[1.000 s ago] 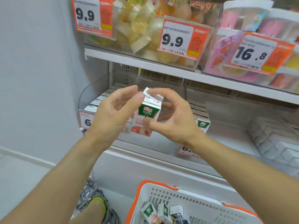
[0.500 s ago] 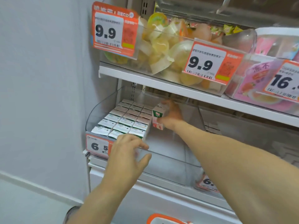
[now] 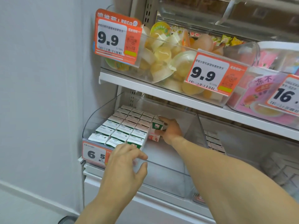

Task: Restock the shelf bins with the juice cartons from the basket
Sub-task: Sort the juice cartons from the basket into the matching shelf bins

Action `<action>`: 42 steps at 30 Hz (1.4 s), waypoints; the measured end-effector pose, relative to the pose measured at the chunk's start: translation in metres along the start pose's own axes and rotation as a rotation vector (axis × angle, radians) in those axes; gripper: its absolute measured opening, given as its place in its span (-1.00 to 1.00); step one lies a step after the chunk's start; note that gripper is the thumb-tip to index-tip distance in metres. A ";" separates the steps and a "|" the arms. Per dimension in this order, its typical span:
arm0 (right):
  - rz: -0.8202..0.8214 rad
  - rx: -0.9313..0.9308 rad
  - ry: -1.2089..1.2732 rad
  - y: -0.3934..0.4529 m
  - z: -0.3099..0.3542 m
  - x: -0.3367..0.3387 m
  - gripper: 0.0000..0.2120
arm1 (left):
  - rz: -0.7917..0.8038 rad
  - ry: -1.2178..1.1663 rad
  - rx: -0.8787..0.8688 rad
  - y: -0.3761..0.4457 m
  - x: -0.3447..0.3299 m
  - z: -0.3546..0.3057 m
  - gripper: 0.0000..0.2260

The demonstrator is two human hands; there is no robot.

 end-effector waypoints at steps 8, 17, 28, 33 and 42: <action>0.089 -0.042 -0.265 -0.014 0.015 0.013 -0.35 | 0.008 0.014 -0.015 -0.001 -0.001 -0.003 -0.88; -0.069 0.257 -0.010 -0.185 0.028 0.112 -0.85 | -0.035 -0.114 -0.062 -0.027 0.000 -0.055 -0.88; 0.328 -0.243 0.236 -0.357 -0.201 0.037 -0.97 | 0.708 -0.095 0.356 -0.198 -0.157 -0.050 -0.95; 0.588 -0.338 0.078 -0.409 -0.283 -0.019 -0.93 | 0.928 -0.012 0.583 -0.295 -0.199 -0.017 -0.95; 1.026 -0.238 -0.252 -0.485 -0.352 -0.064 -0.58 | 1.352 0.330 0.778 -0.404 -0.212 0.033 -0.50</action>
Point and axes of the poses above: each hand's wrist, its own y-axis towards the middle knuckle, its own x-axis out of the back of the hand, z = x × y, the point moved 7 cm from there along y, towards the middle knuckle, and after that the axes turned 10 degrees about -y, right-handed, at the moved point
